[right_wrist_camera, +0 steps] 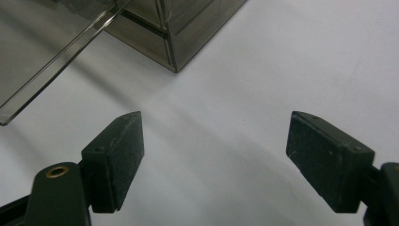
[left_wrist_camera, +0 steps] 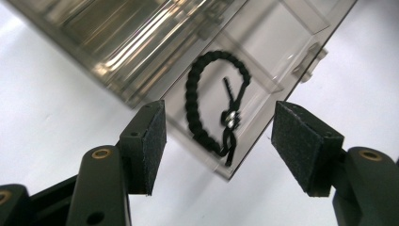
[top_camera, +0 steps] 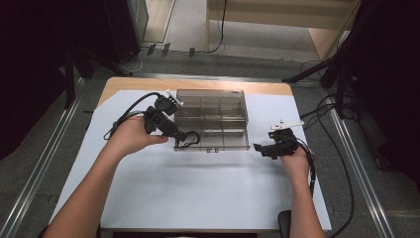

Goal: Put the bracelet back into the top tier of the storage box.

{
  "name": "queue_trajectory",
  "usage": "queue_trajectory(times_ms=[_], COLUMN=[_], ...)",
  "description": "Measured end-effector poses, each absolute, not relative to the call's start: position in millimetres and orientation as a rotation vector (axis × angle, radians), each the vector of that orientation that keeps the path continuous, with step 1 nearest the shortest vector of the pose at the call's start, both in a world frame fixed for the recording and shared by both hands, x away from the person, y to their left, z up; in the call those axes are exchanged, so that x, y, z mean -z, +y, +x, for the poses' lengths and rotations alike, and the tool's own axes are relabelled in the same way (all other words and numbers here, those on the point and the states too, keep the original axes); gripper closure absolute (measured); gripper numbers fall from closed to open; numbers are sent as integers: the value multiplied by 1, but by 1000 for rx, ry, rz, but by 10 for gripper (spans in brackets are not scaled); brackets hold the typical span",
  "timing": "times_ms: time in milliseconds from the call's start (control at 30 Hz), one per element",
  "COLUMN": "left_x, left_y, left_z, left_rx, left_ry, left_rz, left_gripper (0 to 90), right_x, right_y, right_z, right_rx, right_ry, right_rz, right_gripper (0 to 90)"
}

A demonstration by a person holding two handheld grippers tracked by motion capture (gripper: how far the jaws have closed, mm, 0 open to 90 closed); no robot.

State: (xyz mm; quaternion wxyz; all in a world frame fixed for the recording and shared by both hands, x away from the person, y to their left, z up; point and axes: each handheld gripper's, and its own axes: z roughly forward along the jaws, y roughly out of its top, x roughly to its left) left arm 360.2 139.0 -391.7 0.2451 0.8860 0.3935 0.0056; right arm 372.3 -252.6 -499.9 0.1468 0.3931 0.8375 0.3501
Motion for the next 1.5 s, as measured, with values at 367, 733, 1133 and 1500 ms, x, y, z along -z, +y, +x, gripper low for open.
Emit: queue_trajectory(times_ms=[367,733,1133,1500], left_x=[401,404,419,431], left_y=[176,208,232,254], left_z=[341,326,332,337], left_rx=[-4,-83,-91,-119], left_ry=[1114,1118,1155,1234], left_rz=[2328,2271,2233,2187], left_gripper=[361,313,306,279], right_x=[500,500,500,501], right_y=[-254,-253,-252,-252], right_z=[372,373,374,377], right_rx=[-992,-989,-998,-1010], right_ry=[2412,2415,2414,2404], right_rz=[1147,1128,1132,1134], right_gripper=[205,205,205,206])
